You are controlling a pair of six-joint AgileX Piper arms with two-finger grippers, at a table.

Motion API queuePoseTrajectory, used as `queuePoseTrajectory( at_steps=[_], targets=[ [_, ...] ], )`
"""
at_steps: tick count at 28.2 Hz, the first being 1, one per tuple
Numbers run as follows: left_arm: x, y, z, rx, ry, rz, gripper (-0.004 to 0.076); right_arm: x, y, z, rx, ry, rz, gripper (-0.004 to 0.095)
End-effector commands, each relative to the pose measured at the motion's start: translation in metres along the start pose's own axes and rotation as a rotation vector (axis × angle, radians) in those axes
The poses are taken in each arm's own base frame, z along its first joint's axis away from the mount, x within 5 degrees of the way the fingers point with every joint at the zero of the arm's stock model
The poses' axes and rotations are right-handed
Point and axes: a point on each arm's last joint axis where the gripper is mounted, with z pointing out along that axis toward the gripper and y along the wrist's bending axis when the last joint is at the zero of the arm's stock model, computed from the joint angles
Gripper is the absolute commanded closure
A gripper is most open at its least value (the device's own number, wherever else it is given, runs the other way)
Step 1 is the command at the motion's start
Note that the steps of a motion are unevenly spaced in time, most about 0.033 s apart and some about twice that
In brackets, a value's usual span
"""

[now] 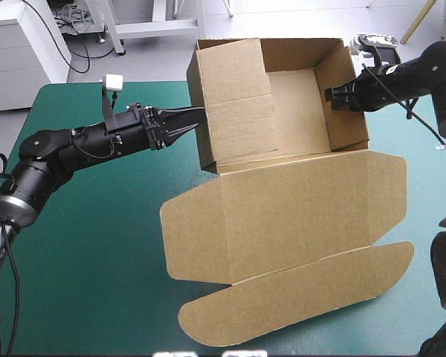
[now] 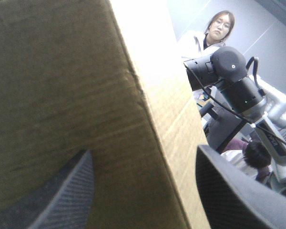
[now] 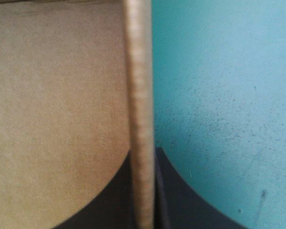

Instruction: Fold the box

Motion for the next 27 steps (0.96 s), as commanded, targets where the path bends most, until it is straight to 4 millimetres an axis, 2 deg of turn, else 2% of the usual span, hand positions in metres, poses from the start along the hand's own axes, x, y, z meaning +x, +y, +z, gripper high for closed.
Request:
queuePoseTrajectory(
  at_steps=[1, 3, 8, 15, 20, 24, 27],
  targets=[
    [-0.015, -0.029, 0.004, -0.045, -0.012, 0.085, 0.028, -0.009, 0.023, -0.025, -0.059, -0.114, 0.015, 0.0925],
    [-0.02, -0.03, 0.011, -0.15, 0.031, 0.123, 0.028, -0.008, 0.034, -0.017, -0.029, -0.088, -0.014, 0.0926],
    [-0.032, -0.03, 0.024, -0.242, 0.103, 0.149, 0.028, -0.01, 0.046, -0.012, -0.018, -0.107, 0.004, 0.0926],
    [-0.047, -0.026, 0.039, -0.306, 0.216, 0.175, 0.0318, -0.01, 0.045, -0.012, -0.004, -0.112, 0.047, 0.0925],
    [-0.052, -0.029, 0.034, -0.385, 0.338, 0.228, 0.0318, -0.01, 0.044, -0.012, 0.008, -0.111, 0.043, 0.0925],
    [-0.06, -0.04, 0.023, -0.459, 0.326, 0.251, 0.0318, -0.01, 0.043, -0.012, 0.013, -0.114, 0.044, 0.0925],
    [-0.064, -0.04, 0.02, -0.527, 0.314, 0.236, 0.0318, -0.01, 0.044, -0.012, 0.008, -0.115, 0.058, 0.0926]
  ],
)
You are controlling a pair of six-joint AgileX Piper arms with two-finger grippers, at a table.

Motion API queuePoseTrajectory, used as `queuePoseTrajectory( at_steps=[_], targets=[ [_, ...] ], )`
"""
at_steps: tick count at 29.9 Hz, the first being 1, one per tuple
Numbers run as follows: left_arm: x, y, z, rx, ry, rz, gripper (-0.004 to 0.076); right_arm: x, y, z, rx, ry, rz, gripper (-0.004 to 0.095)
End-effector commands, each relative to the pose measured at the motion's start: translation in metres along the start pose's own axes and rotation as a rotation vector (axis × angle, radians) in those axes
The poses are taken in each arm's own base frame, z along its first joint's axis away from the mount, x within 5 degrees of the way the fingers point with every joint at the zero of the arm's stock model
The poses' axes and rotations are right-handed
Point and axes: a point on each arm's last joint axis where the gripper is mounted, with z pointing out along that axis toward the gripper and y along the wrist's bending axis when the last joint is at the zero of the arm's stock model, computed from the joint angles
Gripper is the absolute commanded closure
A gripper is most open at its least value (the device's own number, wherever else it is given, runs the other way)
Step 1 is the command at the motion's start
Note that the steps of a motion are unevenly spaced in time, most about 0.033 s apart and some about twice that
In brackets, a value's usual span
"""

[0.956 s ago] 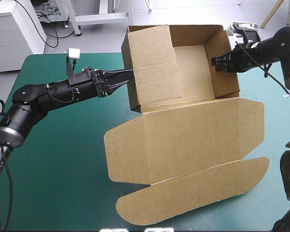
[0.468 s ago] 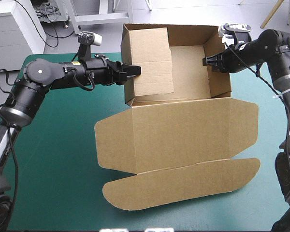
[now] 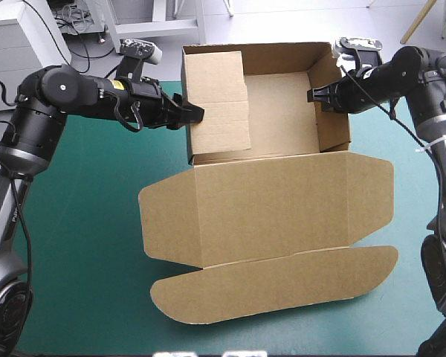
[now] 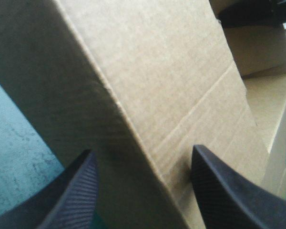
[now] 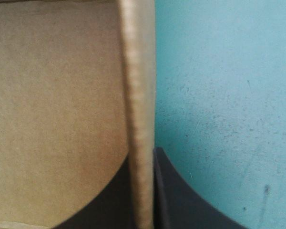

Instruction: Fold the box

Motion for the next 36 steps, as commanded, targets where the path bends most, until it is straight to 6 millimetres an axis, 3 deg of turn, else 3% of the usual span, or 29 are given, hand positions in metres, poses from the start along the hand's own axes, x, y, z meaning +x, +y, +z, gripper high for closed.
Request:
queuePoseTrajectory(
  at_steps=[1, 7, 17, 27, 30, 36],
  targets=[
    [-0.009, -0.013, -0.024, -0.039, -0.093, -0.017, 0.0318, -0.008, 0.018, -0.03, -0.085, -0.117, 0.031, 0.0925],
    [-0.008, -0.005, -0.017, -0.071, -0.063, -0.072, 0.0318, -0.008, 0.025, -0.029, -0.114, -0.115, 0.05, 0.092],
    [-0.006, -0.001, -0.005, -0.306, 0.087, -0.012, 0.0318, -0.008, 0.046, -0.025, -0.149, -0.135, 0.055, 0.0912],
    [-0.017, 0.004, 0.006, -0.357, 0.076, -0.015, 0.0335, -0.006, 0.046, -0.023, -0.116, -0.117, 0.055, 0.0912],
    [-0.017, 0.008, 0.011, -0.363, 0.088, -0.02, 0.0395, -0.006, 0.046, -0.023, -0.11, -0.107, 0.053, 0.0912],
    [-0.016, 0.015, 0.022, -0.385, 0.114, -0.016, 0.0643, 0.0, 0.041, -0.013, -0.071, -0.031, 0.043, 0.0912]
  ],
)
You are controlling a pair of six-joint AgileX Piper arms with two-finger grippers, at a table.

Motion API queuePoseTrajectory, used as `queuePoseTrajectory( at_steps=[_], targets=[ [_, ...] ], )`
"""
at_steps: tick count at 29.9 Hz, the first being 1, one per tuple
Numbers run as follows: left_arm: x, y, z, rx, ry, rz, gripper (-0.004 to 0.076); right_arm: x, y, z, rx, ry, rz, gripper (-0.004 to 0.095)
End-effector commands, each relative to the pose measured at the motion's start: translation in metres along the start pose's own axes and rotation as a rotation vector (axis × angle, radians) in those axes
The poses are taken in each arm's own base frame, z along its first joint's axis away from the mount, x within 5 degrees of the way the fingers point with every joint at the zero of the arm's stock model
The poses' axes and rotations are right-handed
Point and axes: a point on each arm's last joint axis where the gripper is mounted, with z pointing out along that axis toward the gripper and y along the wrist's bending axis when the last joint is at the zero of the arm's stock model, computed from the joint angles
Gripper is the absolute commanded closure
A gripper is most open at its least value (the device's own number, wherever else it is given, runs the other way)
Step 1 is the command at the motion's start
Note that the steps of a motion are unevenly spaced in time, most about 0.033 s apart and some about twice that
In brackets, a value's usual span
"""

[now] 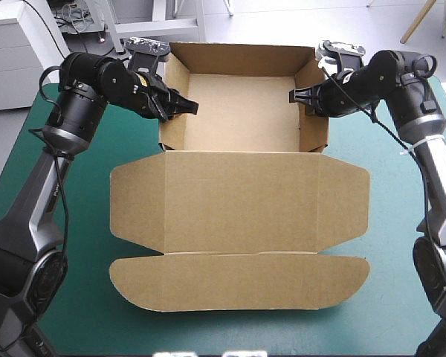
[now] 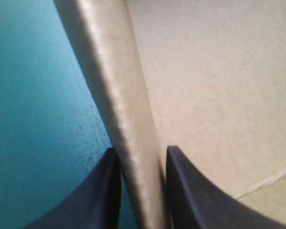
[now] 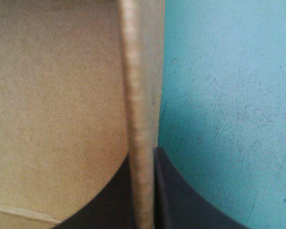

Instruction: Fold the box

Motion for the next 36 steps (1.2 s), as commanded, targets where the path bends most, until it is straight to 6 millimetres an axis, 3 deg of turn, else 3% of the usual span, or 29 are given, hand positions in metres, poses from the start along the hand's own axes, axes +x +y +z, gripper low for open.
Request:
queuePoseTrajectory(
  at_steps=[1, 2, 12, 17, 28, 36],
  targets=[
    [0.0, -0.003, -0.02, 0.003, -0.008, 0.02, 0.0689, -0.002, 0.011, -0.021, -0.045, -0.04, -0.028, 0.0912],
    [0.0, -0.002, -0.018, 0.001, -0.004, 0.02, 0.0734, -0.001, 0.01, -0.019, -0.039, -0.027, -0.029, 0.0912],
    [0.001, 0.0, 0.029, 0.01, 0.088, 0.007, 0.0734, 0.001, 0.009, 0.008, 0.062, 0.029, -0.099, 0.0912],
    [0.004, -0.004, 0.058, 0.08, 0.142, -0.031, 0.0734, 0.005, 0.011, 0.039, 0.073, 0.094, -0.113, 0.0912],
    [0.017, 0.004, 0.126, 0.055, 0.274, -0.044, 0.0734, 0.018, 0.0, 0.11, 0.096, 0.245, -0.104, 0.0912],
    [0.024, 0.008, 0.15, 0.031, 0.318, -0.042, 0.0734, 0.021, 0.001, 0.121, 0.093, 0.264, -0.114, 0.0912]
  ],
)
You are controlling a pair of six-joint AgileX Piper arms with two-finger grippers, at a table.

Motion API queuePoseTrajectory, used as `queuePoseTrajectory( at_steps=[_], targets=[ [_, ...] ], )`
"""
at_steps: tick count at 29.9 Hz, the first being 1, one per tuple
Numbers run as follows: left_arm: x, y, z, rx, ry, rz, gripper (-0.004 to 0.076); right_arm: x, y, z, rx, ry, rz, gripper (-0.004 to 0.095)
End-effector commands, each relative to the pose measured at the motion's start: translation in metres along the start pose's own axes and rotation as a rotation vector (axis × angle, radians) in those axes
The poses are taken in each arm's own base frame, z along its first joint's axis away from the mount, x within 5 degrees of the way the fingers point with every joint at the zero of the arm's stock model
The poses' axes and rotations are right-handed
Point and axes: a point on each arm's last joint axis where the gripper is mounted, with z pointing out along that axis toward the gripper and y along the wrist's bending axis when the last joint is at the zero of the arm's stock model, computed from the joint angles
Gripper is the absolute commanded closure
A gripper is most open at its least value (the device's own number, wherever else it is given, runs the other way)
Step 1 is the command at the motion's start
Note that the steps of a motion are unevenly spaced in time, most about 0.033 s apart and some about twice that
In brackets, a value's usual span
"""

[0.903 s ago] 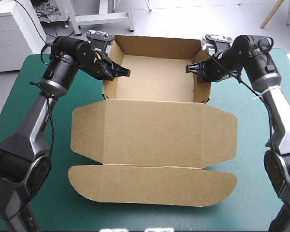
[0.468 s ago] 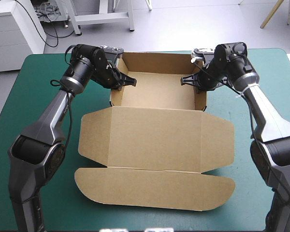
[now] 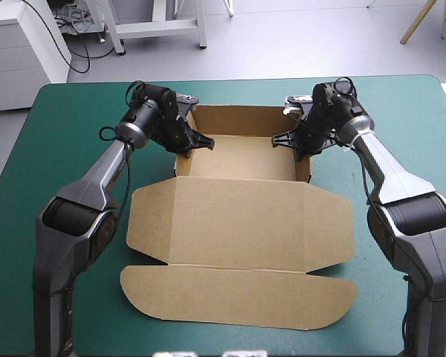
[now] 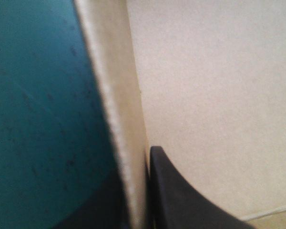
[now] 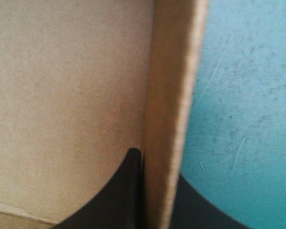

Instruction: Fold the box

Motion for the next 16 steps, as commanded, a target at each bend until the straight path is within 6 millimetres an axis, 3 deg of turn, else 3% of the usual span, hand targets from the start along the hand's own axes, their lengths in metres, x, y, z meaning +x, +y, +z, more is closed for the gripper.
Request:
queuePoseTrajectory(
  at_steps=[1, 9, 12, 16],
  targets=[
    [-0.0004, -0.0146, -0.0307, 0.082, -0.054, 0.04, 0.0734, -0.0034, 0.0163, -0.0366, -0.079, -0.119, -0.066, 0.0912],
    [0.001, -0.0129, -0.0215, 0.069, -0.018, 0.039, 0.0732, -0.0029, 0.017, -0.0366, -0.086, -0.116, -0.081, 0.0873],
    [0.0011, -0.0129, -0.0245, 0.067, -0.024, 0.043, 0.0694, -0.0028, 0.0185, -0.0368, -0.103, -0.115, -0.083, 0.0698],
    [0.0022, -0.0117, -0.0314, 0.059, -0.028, 0.045, 0.0519, -0.0028, 0.0187, -0.0368, -0.105, -0.115, -0.082, 0.0432]
  ],
)
